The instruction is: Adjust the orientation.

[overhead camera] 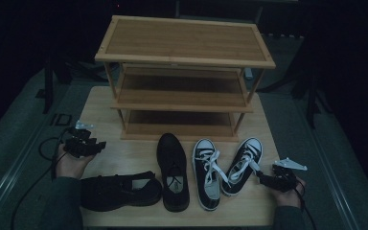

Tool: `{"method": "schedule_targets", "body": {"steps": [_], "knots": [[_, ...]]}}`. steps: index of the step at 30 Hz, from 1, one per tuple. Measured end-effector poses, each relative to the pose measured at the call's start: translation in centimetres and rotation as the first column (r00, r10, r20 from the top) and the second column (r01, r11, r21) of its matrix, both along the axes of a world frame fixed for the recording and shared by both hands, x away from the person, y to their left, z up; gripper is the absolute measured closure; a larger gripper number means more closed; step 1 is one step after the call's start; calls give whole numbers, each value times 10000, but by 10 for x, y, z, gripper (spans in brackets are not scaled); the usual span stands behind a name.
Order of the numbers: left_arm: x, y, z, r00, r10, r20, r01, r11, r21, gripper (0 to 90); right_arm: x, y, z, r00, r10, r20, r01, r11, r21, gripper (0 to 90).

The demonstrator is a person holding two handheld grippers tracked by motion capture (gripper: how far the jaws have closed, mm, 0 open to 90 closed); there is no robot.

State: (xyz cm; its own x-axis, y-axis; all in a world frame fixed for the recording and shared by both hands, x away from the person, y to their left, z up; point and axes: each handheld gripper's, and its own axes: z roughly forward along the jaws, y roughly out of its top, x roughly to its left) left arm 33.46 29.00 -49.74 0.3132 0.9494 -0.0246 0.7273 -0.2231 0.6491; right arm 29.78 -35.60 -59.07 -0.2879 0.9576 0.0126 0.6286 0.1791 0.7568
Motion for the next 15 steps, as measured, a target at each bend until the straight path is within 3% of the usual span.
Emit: {"method": "schedule_targets", "body": {"steps": [8,15], "knots": [[-5,-1,5,10000,-78,52,78,9999,78,547,0,0,0,10000,3,0,-3,10000,-1,231],[-10,-1,9,9997,-239,-54,238,9995,-183,561,0,0,0,10000,4,0,-4,10000,0,231]]}}
